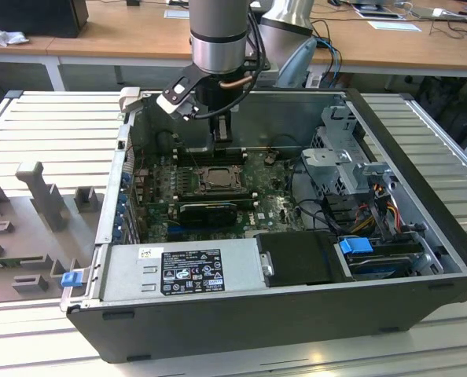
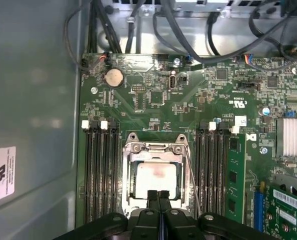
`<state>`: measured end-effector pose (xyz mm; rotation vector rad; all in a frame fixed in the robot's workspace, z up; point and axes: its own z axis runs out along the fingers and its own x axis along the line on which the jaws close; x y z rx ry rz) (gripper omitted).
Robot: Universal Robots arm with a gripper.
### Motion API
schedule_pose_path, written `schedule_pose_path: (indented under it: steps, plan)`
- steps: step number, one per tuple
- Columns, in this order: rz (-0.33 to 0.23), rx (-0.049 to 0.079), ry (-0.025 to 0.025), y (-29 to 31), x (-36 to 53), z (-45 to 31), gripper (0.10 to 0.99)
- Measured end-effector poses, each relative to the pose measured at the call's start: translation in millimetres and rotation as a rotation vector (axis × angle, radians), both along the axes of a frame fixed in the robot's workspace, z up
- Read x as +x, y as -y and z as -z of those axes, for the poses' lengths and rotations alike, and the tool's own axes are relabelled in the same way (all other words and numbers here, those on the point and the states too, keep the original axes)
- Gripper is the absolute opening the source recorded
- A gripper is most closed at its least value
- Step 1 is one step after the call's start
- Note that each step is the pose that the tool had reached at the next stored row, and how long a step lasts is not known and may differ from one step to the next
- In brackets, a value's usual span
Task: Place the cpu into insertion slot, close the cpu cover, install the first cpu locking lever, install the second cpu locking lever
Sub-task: 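Install the first cpu locking lever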
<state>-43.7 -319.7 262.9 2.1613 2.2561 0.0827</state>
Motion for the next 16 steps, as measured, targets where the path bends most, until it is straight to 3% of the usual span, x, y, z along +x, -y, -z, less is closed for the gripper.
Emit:
schedule_pose_path:
  steps: [9, 16]
  plan:
    - [-0.127, 0.000, 0.0000, 0.0, 0.0, 0.0, 0.106]
    - [-0.179, -0.001, -0.0001, 0.0, 0.0, 0.0, 0.106]
